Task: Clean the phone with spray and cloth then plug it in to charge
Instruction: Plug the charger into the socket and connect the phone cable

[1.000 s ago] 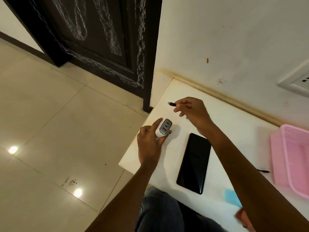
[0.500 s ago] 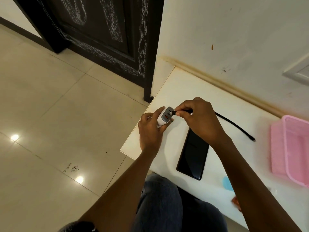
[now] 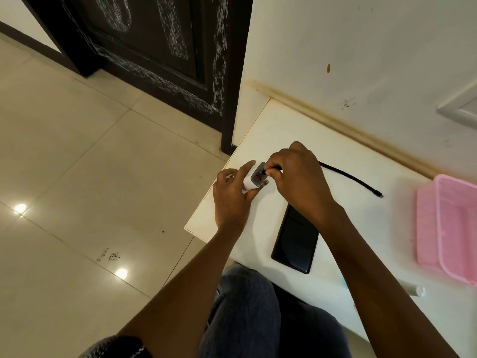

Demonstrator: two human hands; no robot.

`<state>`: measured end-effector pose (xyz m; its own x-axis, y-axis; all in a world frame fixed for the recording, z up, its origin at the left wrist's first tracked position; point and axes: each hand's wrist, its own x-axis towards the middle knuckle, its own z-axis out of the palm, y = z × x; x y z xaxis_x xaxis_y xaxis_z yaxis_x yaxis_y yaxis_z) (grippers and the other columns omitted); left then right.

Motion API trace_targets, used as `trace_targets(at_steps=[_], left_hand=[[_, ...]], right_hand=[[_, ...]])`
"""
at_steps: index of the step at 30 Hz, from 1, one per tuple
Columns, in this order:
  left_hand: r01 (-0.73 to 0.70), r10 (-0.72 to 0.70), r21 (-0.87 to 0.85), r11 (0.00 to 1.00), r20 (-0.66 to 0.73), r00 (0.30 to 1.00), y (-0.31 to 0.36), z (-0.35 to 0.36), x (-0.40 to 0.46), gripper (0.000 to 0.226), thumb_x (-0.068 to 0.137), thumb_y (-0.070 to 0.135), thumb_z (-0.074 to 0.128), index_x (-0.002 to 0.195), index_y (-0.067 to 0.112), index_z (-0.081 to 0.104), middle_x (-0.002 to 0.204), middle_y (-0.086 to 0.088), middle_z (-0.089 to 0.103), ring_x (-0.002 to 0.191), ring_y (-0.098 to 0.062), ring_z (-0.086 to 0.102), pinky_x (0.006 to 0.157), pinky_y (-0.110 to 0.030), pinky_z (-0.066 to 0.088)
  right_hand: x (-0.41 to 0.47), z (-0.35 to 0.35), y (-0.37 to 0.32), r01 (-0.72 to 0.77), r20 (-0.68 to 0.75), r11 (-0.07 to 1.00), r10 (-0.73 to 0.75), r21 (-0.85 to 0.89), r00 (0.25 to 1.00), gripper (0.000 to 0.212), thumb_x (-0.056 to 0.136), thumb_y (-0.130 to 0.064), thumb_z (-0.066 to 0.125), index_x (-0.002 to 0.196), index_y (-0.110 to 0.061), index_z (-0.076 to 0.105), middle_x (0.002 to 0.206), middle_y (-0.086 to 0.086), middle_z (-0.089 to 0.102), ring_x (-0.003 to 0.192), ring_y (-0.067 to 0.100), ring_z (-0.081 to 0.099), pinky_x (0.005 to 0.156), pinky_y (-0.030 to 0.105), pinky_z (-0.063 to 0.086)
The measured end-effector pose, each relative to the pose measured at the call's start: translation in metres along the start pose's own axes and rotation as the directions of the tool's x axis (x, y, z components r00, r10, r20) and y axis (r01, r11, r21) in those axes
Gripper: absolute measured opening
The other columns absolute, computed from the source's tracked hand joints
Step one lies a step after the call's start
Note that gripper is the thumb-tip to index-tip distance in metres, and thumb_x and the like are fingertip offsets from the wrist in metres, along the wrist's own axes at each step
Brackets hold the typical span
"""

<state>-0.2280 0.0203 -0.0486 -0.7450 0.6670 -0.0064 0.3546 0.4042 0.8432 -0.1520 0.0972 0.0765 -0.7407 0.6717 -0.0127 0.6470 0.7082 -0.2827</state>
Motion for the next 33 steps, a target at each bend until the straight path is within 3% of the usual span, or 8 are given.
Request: trace_targets(at_steps=[5, 18, 21, 23, 26, 28, 33], left_hand=[[-0.007, 0.007, -0.006, 1.0, -0.011, 1.0, -0.001, 0.0, 0.0, 0.043, 0.085, 0.048, 0.058, 0.125, 0.031, 0.059, 0.125, -0.006, 0.056, 0.114, -0.025, 0.049, 0.096, -0.036, 0.042], [0.021, -0.021, 0.038, 0.999, -0.021, 1.0, -0.004, 0.002, 0.001, 0.041, 0.087, 0.039, 0.062, 0.124, 0.025, 0.061, 0.128, -0.008, 0.055, 0.113, -0.025, 0.05, 0.093, -0.025, 0.033], [-0.003, 0.003, 0.031, 1.0, -0.017, 1.0, -0.002, 0.001, 0.0, 0.041, 0.087, 0.04, 0.062, 0.125, 0.026, 0.059, 0.127, -0.007, 0.057, 0.113, -0.025, 0.05, 0.098, -0.033, 0.04], [-0.025, 0.025, 0.034, 0.999, -0.012, 1.0, 0.0, 0.001, -0.001, 0.042, 0.086, 0.04, 0.062, 0.126, 0.027, 0.058, 0.129, -0.007, 0.056, 0.114, -0.026, 0.05, 0.099, -0.04, 0.042], [-0.022, 0.022, 0.087, 0.996, 0.006, 1.0, 0.0, 0.002, 0.0, 0.044, 0.086, 0.04, 0.061, 0.129, 0.032, 0.054, 0.134, -0.007, 0.052, 0.12, -0.027, 0.047, 0.101, -0.042, 0.04], [-0.016, 0.015, 0.093, 0.995, 0.016, 1.0, 0.0, 0.002, 0.001, 0.045, 0.087, 0.04, 0.059, 0.131, 0.033, 0.052, 0.136, -0.007, 0.051, 0.122, -0.028, 0.046, 0.102, -0.043, 0.039], [-0.009, 0.008, 0.041, 0.999, 0.016, 1.0, 0.002, 0.002, 0.001, 0.047, 0.088, 0.039, 0.06, 0.132, 0.031, 0.049, 0.138, -0.006, 0.051, 0.123, -0.03, 0.045, 0.105, -0.048, 0.036]], right_hand=[[0.003, 0.002, -0.008, 0.011, 0.012, 1.0, -0.011, 0.001, 1.0, 0.013, 0.09, -0.012, 0.056, 0.092, -0.007, 0.067, 0.092, 0.01, 0.067, 0.094, 0.022, 0.05, 0.081, 0.034, 0.046], [0.015, 0.014, -0.014, -0.009, 0.031, 1.0, 0.01, -0.028, 0.999, 0.017, 0.087, -0.016, 0.062, 0.1, -0.006, 0.065, 0.1, 0.011, 0.068, 0.094, 0.021, 0.054, 0.081, 0.03, 0.045], [0.009, 0.012, -0.007, -0.01, 0.039, 1.0, 0.009, 0.012, 0.999, 0.012, 0.088, -0.015, 0.059, 0.096, -0.007, 0.062, 0.097, 0.01, 0.067, 0.091, 0.022, 0.053, 0.08, 0.033, 0.048], [0.004, 0.013, -0.001, -0.04, 0.055, 0.997, 0.036, 0.073, 0.998, 0.023, 0.086, -0.026, 0.062, 0.101, -0.009, 0.059, 0.102, 0.008, 0.064, 0.092, 0.02, 0.054, 0.079, 0.03, 0.048], [-0.001, 0.015, 0.004, -0.152, 0.147, 0.971, 0.126, 0.184, 0.981, 0.065, 0.075, -0.047, 0.07, 0.126, -0.016, 0.046, 0.122, 0.006, 0.056, 0.108, 0.021, 0.054, 0.088, 0.035, 0.049], [-0.001, 0.018, 0.005, -0.182, 0.187, 0.972, 0.153, 0.151, 0.97, 0.08, 0.071, -0.055, 0.069, 0.136, -0.019, 0.038, 0.133, 0.006, 0.051, 0.118, 0.024, 0.051, 0.095, 0.04, 0.046], [0.0, 0.031, 0.007, -0.182, 0.162, 0.981, 0.17, 0.065, 0.972, 0.076, 0.072, -0.061, 0.065, 0.133, -0.018, 0.046, 0.132, 0.004, 0.055, 0.119, 0.023, 0.053, 0.096, 0.039, 0.043]])
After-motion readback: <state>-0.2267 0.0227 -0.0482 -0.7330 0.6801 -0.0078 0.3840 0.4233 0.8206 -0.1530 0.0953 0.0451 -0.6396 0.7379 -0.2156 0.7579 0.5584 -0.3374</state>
